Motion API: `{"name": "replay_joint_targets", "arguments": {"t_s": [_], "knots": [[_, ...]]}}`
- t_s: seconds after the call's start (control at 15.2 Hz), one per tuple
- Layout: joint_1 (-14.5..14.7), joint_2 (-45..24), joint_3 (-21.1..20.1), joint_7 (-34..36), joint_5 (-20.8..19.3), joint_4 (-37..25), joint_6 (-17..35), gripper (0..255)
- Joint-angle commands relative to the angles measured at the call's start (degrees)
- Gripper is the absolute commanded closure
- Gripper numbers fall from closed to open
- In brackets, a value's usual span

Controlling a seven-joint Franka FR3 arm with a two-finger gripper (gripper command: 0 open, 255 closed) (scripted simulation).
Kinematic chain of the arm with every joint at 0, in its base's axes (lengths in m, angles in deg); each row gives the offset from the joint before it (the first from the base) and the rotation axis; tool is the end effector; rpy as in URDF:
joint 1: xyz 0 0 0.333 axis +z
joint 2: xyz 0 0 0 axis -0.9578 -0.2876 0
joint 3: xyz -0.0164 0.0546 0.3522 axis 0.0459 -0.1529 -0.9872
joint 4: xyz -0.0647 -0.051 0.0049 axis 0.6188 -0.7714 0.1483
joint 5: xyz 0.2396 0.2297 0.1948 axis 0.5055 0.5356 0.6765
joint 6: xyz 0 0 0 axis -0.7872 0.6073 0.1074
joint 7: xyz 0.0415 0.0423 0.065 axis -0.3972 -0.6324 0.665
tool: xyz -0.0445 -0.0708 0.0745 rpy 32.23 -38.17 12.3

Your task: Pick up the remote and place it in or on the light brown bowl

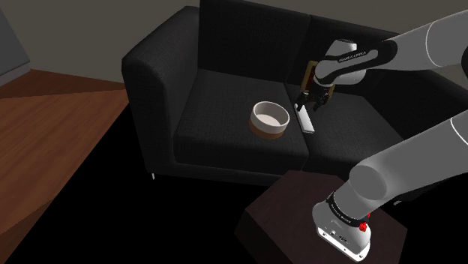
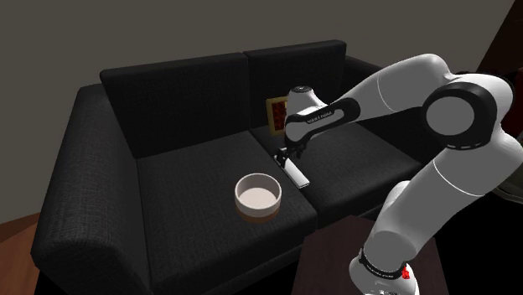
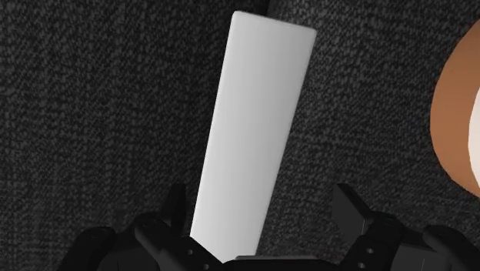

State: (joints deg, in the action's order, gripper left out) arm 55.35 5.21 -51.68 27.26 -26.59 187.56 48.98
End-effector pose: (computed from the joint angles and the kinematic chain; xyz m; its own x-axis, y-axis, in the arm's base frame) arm 0.3517 -0.2468 0.4121 0.8549 -0.5148 0.0636 -0.5167 -0.8561 0.0153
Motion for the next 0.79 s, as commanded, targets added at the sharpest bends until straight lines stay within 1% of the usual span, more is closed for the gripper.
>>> {"name": "replay_joint_targets", "arguments": {"t_s": [0.0, 0.4, 0.73], "knots": [[-0.5, -2.0, 0.7, -0.2, -0.1, 0.1, 2.4, 0], [-0.3, -5.9, 1.3, -1.0, 0.9, 1.5, 7.7, 0], [-0.2, -6.3, 1.3, -1.1, 1.1, 1.6, 8.2, 0]]}}
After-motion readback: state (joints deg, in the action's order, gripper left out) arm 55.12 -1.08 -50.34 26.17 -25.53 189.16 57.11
